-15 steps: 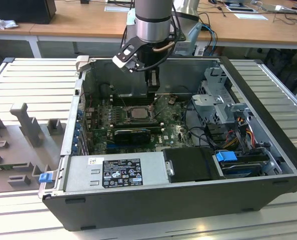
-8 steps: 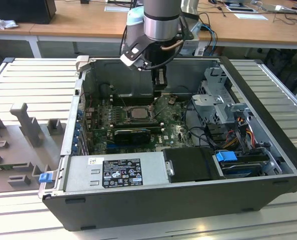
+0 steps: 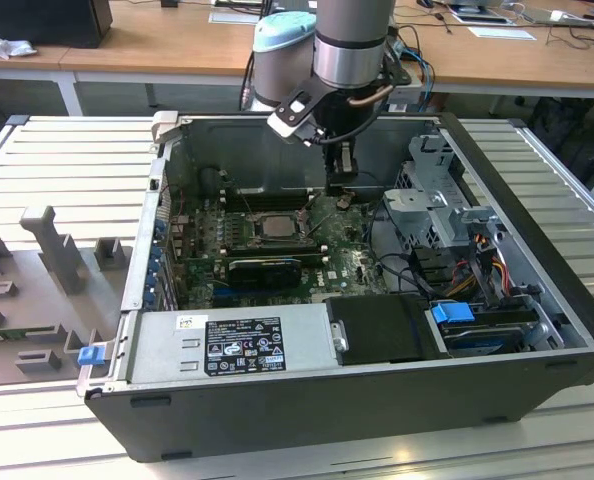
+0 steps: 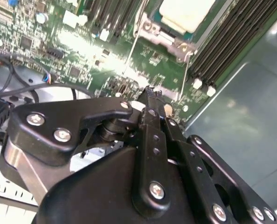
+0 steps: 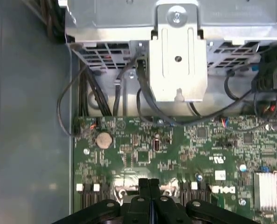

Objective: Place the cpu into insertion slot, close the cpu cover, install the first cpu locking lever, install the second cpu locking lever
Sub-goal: 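Close the cpu cover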

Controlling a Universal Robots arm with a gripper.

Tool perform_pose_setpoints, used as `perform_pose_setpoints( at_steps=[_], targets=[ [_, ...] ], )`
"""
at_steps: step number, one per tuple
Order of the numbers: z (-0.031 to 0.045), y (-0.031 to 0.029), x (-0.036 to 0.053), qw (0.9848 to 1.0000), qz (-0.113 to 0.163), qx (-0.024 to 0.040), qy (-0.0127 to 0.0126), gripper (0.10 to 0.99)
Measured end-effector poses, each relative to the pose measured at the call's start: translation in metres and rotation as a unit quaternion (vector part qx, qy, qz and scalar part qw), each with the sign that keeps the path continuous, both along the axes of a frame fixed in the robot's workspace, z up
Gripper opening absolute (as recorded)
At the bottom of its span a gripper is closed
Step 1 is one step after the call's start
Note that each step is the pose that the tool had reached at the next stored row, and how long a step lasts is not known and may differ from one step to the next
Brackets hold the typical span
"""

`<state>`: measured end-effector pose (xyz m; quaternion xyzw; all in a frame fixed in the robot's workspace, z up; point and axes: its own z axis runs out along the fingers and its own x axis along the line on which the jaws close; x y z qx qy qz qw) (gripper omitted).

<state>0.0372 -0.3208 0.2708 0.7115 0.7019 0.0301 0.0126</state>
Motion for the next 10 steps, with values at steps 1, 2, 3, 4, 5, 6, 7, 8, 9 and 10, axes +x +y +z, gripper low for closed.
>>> perform_pose_setpoints(
  at_steps=[1,2,3,4,5,6,7,8,9,10],
  targets=[
    [-0.001,0.0002,0.0024,1.0,0.0,0.0,0.0,0.106],
    [-0.0019,0.0004,0.0047,1.0,0.0,0.0,0.0001,0.106],
    [-0.0031,0.0006,0.0075,1.0,0.0,-0.0001,0.0001,0.106],
    [-0.0048,0.0007,0.0096,1.0,0.0,-0.0001,0.0002,0.106],
    [-0.0061,0.0008,0.0108,1.0,0.0,0.0,0.0001,0.106],
    [-0.008,0.0009,0.012,1.0,0.0,-0.0001,0.0001,0.106],
    [-0.0098,0.0009,0.0128,1.0,0.0,-0.0001,0.0001,0.106],
    [-0.0127,0.001,0.0134,1.0,0.0,0.0,0.0001,0.106],
    [-0.0152,0.001,0.0132,1.0,0.001,-0.0001,0.0007,0.106],
    [-0.016,0.001,0.0125,1.0,0.001,0.0,0.0014,0.106]
  ],
)
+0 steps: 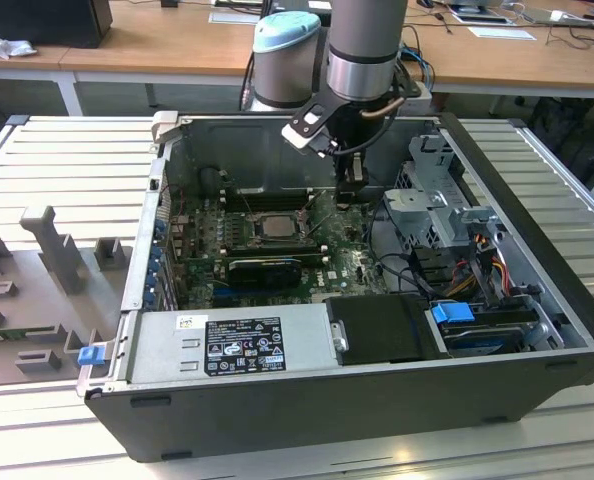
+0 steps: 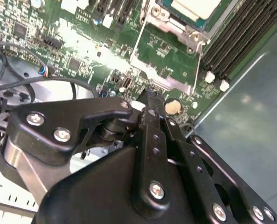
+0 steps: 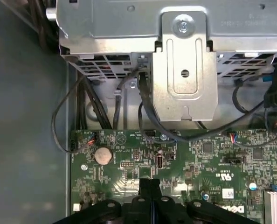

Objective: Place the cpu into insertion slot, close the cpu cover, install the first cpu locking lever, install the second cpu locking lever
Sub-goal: 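Close the cpu cover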

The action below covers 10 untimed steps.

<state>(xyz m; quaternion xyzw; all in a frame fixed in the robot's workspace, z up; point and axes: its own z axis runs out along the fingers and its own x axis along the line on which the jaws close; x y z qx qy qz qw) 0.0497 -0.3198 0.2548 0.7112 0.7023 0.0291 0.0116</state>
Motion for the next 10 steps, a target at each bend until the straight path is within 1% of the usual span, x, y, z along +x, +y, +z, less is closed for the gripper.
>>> perform_pose_setpoints(
  at_steps=[2,10],
  targets=[
    [-0.0007,0.0,-0.0022,1.0,0.0,-0.0001,0.0017,0.106],
    [-0.0009,0.0,-0.0108,1.0,0.001,0.0001,0.0016,0.106]
  ],
)
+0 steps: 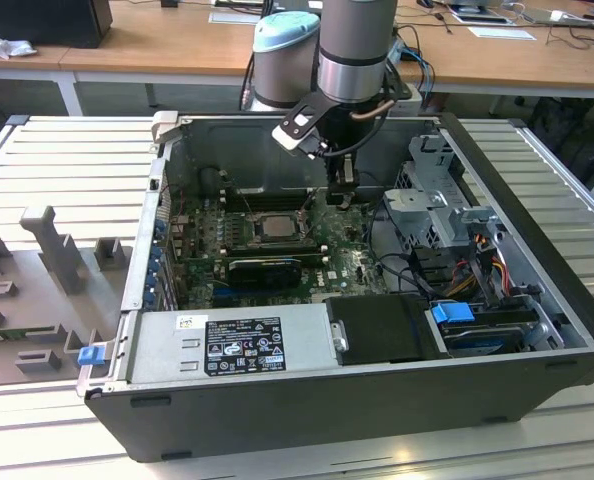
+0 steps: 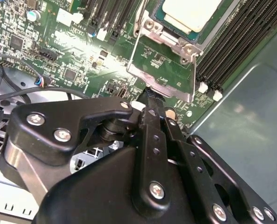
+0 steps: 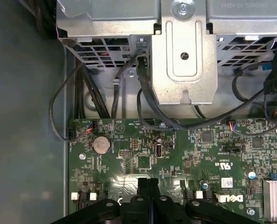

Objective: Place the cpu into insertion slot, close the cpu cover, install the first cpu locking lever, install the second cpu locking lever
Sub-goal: 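Close the cpu cover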

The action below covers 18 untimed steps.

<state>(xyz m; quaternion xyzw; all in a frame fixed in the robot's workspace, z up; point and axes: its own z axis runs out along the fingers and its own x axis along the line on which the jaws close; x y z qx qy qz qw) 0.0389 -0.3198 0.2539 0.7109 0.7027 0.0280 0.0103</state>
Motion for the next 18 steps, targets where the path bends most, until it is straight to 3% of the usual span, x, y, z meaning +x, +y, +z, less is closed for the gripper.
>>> perform_pose_setpoints(
  at_steps=[18],
  targets=[
    [0.0,0.0,-0.0058,1.0,0.0,-0.0001,0.0,0.106]
  ],
)
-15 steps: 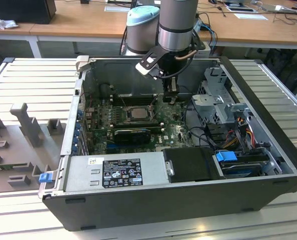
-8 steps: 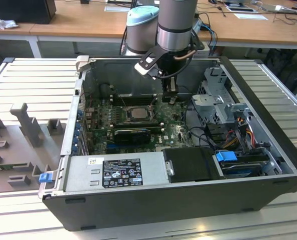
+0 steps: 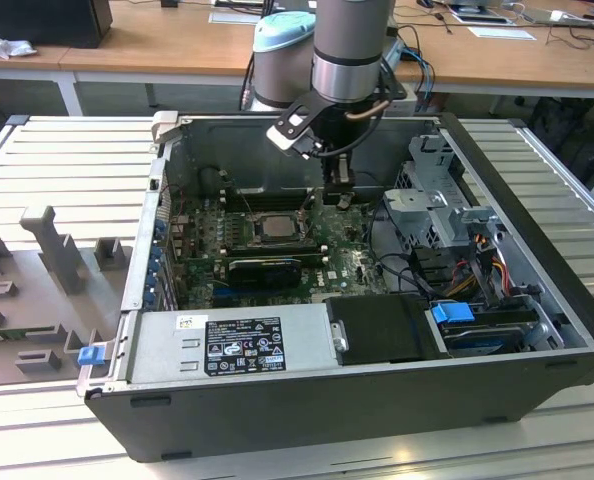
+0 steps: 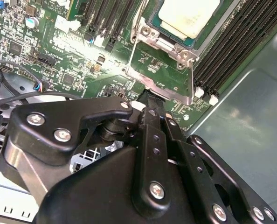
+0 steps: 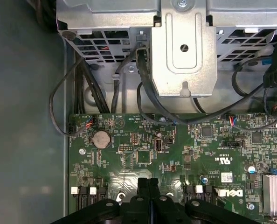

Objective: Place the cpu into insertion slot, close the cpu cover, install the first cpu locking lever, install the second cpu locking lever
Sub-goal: 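Close the cpu cover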

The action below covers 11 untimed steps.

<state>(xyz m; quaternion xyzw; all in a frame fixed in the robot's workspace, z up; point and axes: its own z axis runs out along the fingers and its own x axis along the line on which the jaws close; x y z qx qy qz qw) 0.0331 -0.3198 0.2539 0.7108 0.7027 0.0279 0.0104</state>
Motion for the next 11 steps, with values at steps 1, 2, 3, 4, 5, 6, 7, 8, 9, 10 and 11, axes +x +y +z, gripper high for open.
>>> perform_pose_setpoints(
  at_steps=[1,2,3,4,5,6,7,8,9,10,11],
  targets=[
    [0.0,0.0,-0.0004,1.0,0.0,0.0,0.0,0.106],
    [0.0,0.0,-0.0005,1.0,0.0,0.0,0.0,0.106],
    [0.0,0.0,-0.0007,1.0,0.0,0.0,0.0,0.106],
    [0.0,0.0,-0.0013,1.0,0.0,0.0,0.0,0.106],
    [0.0,0.0,-0.0018,1.0,0.0,0.0,0.0,0.106],
    [0.0,0.0,-0.0027,1.0,0.0,0.0,0.0,0.106],
    [0.0,0.0,-0.0033,1.0,0.0,0.0,0.0,0.106],
    [0.0,0.0,-0.0036,1.0,0.0,0.0,0.0,0.106],
    [0.0,0.0,-0.0039,1.0,0.0,0.0,0.0,0.106],
    [0.0,0.0,-0.0044,1.0,0.0,0.0,0.0,0.106],
    [0.0,0.0,-0.0047,1.0,0.0,0.0,0.0,0.106]
  ],
)
